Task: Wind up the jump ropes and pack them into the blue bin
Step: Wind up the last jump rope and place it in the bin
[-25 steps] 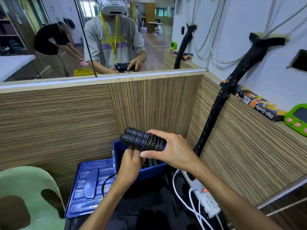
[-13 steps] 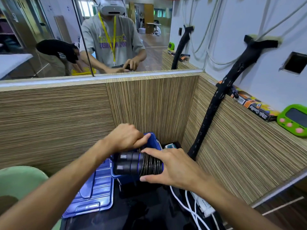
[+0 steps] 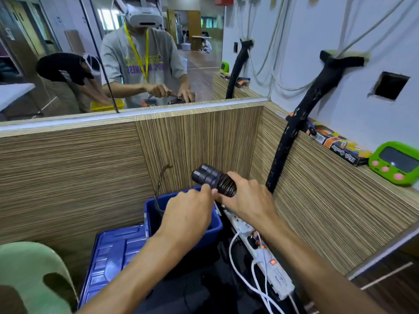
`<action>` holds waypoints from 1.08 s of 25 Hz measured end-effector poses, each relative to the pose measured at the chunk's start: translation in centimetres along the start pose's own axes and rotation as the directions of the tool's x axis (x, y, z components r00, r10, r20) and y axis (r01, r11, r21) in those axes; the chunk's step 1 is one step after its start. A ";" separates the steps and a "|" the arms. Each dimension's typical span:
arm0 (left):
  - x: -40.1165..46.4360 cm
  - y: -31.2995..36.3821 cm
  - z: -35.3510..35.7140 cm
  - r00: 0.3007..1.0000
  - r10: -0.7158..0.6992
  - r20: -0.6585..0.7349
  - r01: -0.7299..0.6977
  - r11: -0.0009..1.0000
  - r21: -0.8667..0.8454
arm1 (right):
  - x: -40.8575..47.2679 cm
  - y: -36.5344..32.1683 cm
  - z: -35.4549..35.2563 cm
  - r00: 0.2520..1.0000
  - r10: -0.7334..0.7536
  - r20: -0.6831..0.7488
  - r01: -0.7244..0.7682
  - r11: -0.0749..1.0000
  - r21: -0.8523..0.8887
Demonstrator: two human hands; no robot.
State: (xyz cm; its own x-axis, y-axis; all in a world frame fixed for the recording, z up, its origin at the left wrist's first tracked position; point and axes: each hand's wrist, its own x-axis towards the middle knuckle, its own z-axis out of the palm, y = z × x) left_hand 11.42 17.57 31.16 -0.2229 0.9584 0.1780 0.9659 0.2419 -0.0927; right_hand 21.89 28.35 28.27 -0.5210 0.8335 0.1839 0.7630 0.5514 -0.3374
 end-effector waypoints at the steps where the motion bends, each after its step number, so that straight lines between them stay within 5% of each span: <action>1: -0.3 0.0 0.4 1.000 -0.022 -0.012 0.022 1.000 -0.011 | 0.1 -0.2 0.1 1.000 -0.017 -0.008 0.017 1.000 -0.007; 6: -1.5 0.1 0.1 0.996 -0.034 -0.080 0.027 0.996 -0.084 | -0.1 -1.0 1.1 0.991 -0.131 -0.028 0.130 0.991 -0.029; 11: -1.7 -3.6 2.8 0.980 -0.086 -0.178 -0.013 0.870 -0.493 | 0.0 -0.9 0.1 0.987 -0.120 -0.108 0.129 0.989 0.079; 13: -2.3 -4.5 4.5 0.987 -0.059 -0.148 -0.078 0.629 -0.773 | -0.2 -1.2 -0.5 0.972 -0.160 -0.170 0.183 0.974 0.134; 15: -2.7 -4.9 5.6 0.997 -0.075 0.034 0.047 0.169 -0.985 | -0.6 -1.8 -1.0 0.954 -0.220 -0.204 0.248 0.961 0.121; 17: -2.9 -5.3 6.5 0.989 -0.045 0.138 0.137 -0.025 -0.990 | -1.1 -2.3 -1.4 0.943 -0.263 -0.202 0.294 0.945 0.142; 21: -2.2 -6.0 8.4 0.991 -0.098 0.088 0.087 -0.011 -0.996 | -2.0 -2.5 -1.7 0.935 -0.327 -0.137 0.352 0.904 0.242; 24: -1.1 -6.4 8.9 0.991 -0.119 -0.056 -0.024 0.255 -0.967 | -2.7 -2.7 -1.7 0.919 -0.370 -0.135 0.393 0.879 0.270; 27: 0.4 -7.8 8.2 0.998 0.024 -0.064 -0.067 0.529 -0.846 | -2.9 -2.3 -2.1 0.859 -0.501 -0.104 0.509 0.815 0.278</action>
State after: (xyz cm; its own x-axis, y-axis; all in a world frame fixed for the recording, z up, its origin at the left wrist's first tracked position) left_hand 2.74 17.29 23.94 -0.1911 0.9524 0.2377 0.6377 -0.0637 0.7677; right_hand 22.51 24.75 30.48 -0.7899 0.4437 0.4234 0.2500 0.8634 -0.4383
